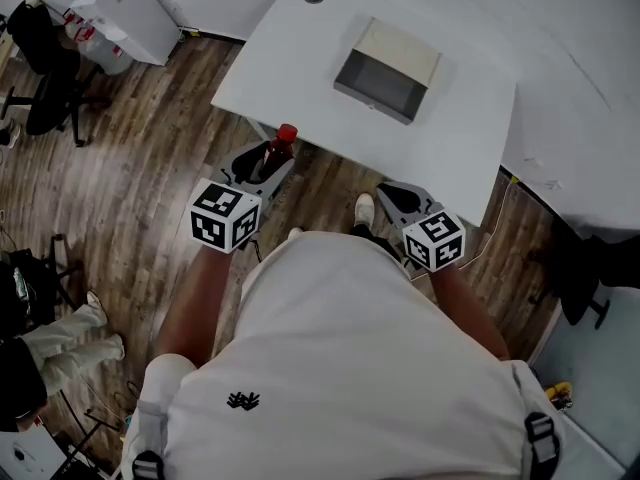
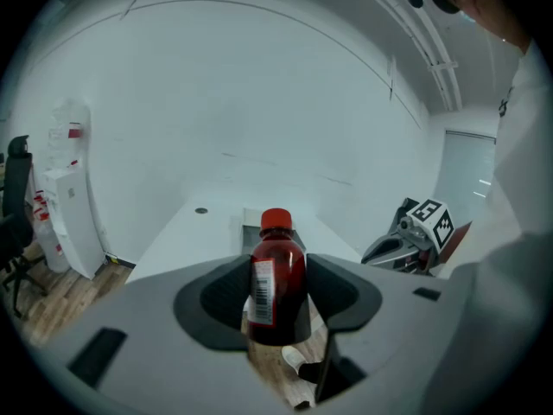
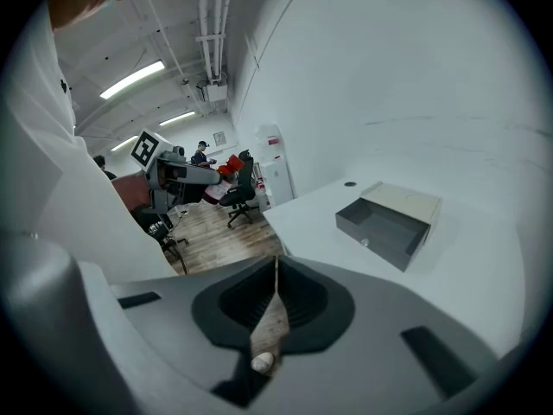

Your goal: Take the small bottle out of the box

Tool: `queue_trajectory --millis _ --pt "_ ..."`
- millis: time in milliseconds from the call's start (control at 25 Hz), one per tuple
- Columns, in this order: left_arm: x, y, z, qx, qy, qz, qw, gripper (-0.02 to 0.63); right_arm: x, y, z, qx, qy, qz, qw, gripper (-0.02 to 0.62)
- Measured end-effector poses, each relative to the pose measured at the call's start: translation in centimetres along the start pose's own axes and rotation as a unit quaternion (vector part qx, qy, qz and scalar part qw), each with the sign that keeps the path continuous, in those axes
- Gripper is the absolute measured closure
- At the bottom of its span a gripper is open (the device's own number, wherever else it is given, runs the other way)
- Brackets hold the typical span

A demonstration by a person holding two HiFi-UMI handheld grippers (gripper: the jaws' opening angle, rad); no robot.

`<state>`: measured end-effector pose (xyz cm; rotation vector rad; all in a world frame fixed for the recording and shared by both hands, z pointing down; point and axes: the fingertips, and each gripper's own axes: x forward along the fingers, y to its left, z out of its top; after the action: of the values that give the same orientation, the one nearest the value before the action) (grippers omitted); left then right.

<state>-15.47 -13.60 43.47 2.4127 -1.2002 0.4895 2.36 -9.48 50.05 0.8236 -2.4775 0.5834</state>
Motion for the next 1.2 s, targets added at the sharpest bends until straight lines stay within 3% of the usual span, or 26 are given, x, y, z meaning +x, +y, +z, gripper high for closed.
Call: queue_trajectory --millis 560,1200 --pt "-6.2 -1.3 -2.3 -0.006 -0.026 -0.033 0.9991 0.399 -0.2 5.9 -1.2 0.004 -0.01 -0.029 1.0 0.588" --pt "-6.2 -1.9 -2.0 0.002 -0.031 -0.056 0.9979 0.399 -0.6 6.4 0.0 -0.015 -0.018 -0.045 0.999 0.589"
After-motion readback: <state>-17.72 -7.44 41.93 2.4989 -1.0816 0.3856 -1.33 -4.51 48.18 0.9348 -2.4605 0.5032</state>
